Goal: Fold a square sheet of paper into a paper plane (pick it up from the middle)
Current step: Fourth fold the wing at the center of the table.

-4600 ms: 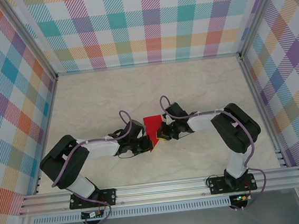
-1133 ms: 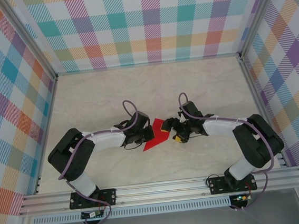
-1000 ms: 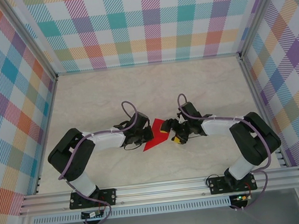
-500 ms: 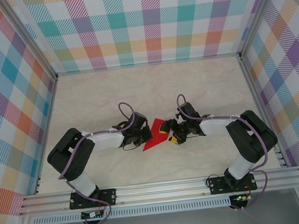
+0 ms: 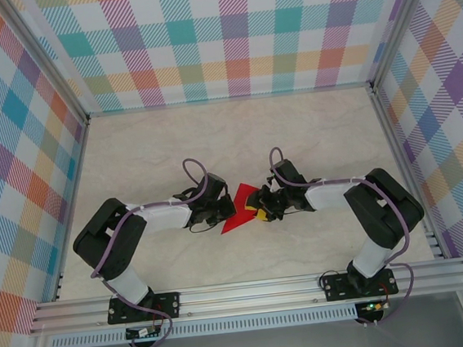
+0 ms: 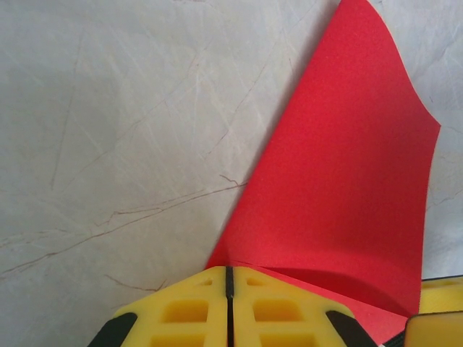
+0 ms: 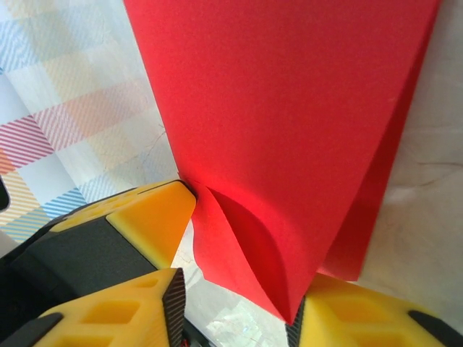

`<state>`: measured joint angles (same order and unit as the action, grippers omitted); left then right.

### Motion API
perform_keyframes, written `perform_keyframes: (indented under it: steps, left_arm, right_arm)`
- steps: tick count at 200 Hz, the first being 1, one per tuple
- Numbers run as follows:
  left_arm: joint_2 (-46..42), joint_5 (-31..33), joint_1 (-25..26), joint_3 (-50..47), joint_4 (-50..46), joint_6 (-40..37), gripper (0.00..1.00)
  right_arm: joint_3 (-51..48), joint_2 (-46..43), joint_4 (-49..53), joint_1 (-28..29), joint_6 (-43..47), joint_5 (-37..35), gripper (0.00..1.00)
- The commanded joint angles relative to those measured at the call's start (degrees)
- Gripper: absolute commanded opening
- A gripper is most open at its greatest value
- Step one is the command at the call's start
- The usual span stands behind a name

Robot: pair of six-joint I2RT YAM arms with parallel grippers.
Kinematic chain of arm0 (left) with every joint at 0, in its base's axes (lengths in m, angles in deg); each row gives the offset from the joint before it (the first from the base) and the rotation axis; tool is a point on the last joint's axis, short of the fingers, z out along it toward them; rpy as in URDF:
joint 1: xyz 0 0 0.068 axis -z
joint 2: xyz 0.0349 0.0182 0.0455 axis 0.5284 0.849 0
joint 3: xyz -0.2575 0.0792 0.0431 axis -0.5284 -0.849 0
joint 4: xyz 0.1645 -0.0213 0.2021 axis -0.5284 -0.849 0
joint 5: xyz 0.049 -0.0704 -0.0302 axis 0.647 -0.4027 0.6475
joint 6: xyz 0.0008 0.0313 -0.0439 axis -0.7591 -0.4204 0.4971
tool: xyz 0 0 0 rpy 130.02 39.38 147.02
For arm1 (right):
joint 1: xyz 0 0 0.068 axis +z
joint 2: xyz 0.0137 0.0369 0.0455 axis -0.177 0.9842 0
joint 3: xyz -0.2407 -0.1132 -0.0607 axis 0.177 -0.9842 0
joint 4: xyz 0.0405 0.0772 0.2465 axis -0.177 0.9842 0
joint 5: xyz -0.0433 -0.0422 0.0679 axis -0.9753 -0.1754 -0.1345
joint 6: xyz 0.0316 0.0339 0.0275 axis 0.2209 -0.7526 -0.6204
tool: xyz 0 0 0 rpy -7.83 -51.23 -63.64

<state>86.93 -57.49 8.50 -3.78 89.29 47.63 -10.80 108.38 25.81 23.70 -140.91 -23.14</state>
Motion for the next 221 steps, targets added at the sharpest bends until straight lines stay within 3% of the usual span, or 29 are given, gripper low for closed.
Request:
perform_keyframes:
  steps: [1,21,40,73,112,128,221]
  left_arm:
    - [-0.4,0.3,-0.8,-1.5,-1.2,0.4,0.08]
    - [-1.0,0.1,-0.8,-1.4,-1.4,-0.2,0.08]
    - [-2.0,-0.4,-0.9,-1.1,-2.0,-1.3,0.09]
    - [-6.4,0.7,-0.9,-0.7,-4.6,-4.9,0.24]
    - [-14.8,2.7,-0.9,-3.7,-5.4,-11.2,0.53]
    - [-17.3,1.5,-0.8,-5.9,-3.4,-14.7,0.60]
    - [-20.3,-0.6,3.0,-16.2,15.3,-34.2,0.62]
  right_arm:
    - [0.8,0.3,-0.6,0.4,0.2,-0.3,0.34]
    - [0.5,0.0,-0.3,0.4,0.2,-0.9,0.28]
    - [0.6,-0.5,0.3,0.4,0.1,-1.7,0.16]
    - [3.5,-1.5,6.5,1.1,0.7,-4.0,0.02]
    - [6.2,-2.3,12.0,2.5,-0.4,-7.3,0.00]
    - [7.0,-2.4,13.6,2.8,-1.6,-8.3,0.00]
    - [15.1,-2.0,22.7,2.8,-3.6,-8.5,0.00]
